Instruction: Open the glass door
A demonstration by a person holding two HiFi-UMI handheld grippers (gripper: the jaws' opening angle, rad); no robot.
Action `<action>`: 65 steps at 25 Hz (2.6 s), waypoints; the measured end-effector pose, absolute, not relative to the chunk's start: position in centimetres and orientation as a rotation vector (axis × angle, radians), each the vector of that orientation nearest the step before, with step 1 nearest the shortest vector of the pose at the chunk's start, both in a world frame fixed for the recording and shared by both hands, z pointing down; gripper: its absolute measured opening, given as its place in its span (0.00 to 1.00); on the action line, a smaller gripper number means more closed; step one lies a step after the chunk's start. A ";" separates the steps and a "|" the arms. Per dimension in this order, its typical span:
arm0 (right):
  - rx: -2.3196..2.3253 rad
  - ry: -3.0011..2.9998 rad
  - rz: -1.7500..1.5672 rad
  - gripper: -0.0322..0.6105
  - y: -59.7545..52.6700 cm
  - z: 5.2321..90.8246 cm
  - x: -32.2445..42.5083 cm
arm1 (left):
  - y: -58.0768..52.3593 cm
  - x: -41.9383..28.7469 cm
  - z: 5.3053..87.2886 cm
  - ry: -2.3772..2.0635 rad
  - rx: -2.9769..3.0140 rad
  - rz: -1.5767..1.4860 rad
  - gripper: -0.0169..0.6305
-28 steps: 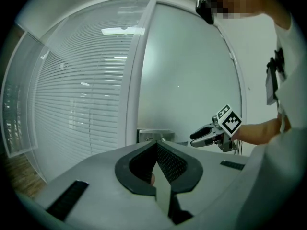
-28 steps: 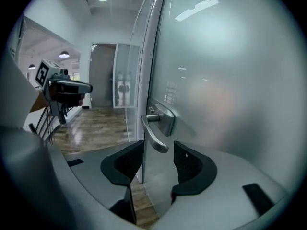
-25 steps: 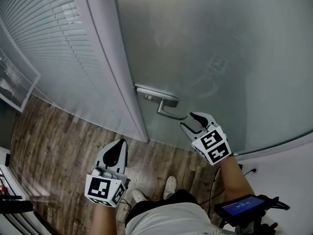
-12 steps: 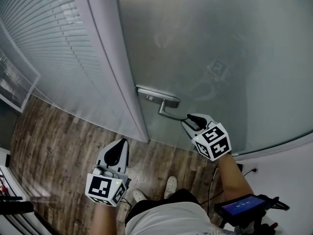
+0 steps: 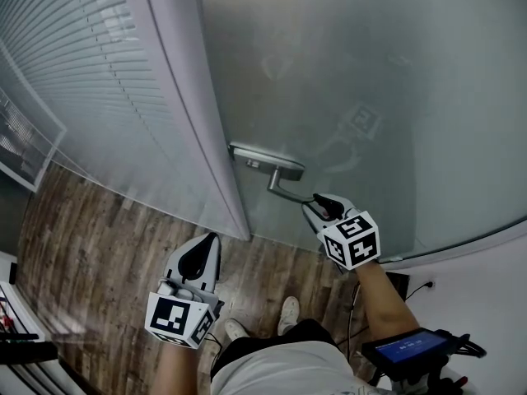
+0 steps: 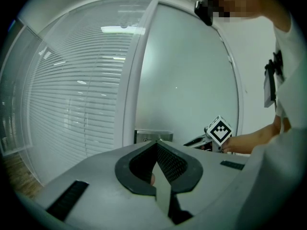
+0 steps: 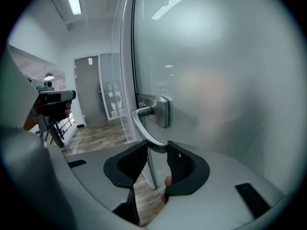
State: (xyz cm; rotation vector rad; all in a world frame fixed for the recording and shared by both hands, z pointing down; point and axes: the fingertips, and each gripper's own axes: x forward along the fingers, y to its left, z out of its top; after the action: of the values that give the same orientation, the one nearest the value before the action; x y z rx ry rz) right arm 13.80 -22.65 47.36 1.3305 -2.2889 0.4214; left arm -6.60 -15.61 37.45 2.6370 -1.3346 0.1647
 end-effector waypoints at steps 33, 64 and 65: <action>1.458 -2.236 0.339 0.24 -29.6 45.7 17.3 | -16.8 -7.0 36.4 -1.378 2.624 0.073 0.02; 1.599 -2.206 0.344 0.24 -39.0 47.6 24.7 | -18.7 -3.5 39.8 -1.484 2.544 0.089 0.02; 1.600 -2.203 0.344 0.24 -39.5 47.4 24.9 | -18.9 -3.5 39.6 -1.488 2.539 0.088 0.02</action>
State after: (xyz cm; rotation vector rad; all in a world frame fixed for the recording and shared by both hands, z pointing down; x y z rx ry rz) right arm 24.90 -39.48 47.39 1.5998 -2.2032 0.3442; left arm -3.50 -18.86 39.64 2.5390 -1.4883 0.0877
